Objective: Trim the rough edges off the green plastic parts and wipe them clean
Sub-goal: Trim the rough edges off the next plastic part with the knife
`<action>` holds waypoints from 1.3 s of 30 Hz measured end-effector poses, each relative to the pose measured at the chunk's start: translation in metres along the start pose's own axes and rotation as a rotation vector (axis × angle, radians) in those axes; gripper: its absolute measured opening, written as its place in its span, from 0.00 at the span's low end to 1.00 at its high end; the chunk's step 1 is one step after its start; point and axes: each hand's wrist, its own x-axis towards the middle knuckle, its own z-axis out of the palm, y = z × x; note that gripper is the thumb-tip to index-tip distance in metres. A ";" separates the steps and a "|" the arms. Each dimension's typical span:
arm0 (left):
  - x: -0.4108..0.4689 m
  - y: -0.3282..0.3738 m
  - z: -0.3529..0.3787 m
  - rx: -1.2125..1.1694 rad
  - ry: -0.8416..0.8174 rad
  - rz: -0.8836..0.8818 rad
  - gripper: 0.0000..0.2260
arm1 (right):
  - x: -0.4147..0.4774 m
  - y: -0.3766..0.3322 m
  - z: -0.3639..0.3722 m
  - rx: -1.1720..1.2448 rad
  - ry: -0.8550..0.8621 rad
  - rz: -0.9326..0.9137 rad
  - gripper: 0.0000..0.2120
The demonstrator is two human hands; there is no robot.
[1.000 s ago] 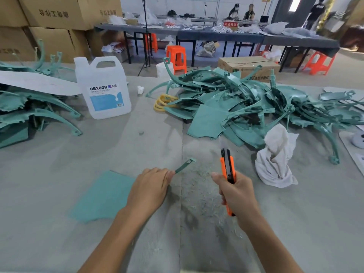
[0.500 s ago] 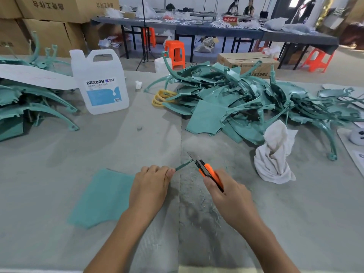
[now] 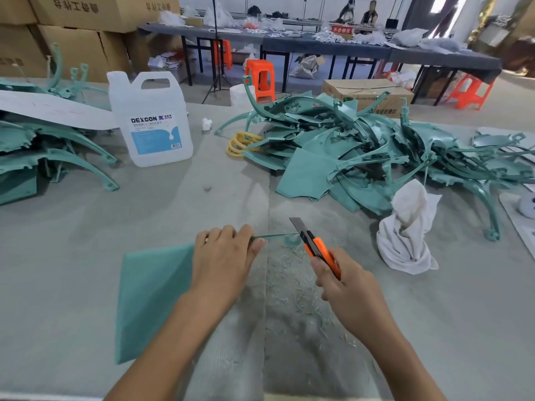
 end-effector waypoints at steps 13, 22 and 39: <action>-0.002 0.013 -0.025 0.030 0.093 -0.041 0.17 | 0.003 -0.006 0.019 -0.418 -0.036 0.023 0.17; 0.000 0.011 -0.036 0.060 0.102 -0.054 0.18 | -0.002 -0.022 0.005 -0.202 0.057 -0.066 0.10; -0.004 -0.011 -0.015 -0.470 -0.027 -0.020 0.28 | -0.001 -0.013 0.002 0.271 0.060 -0.196 0.11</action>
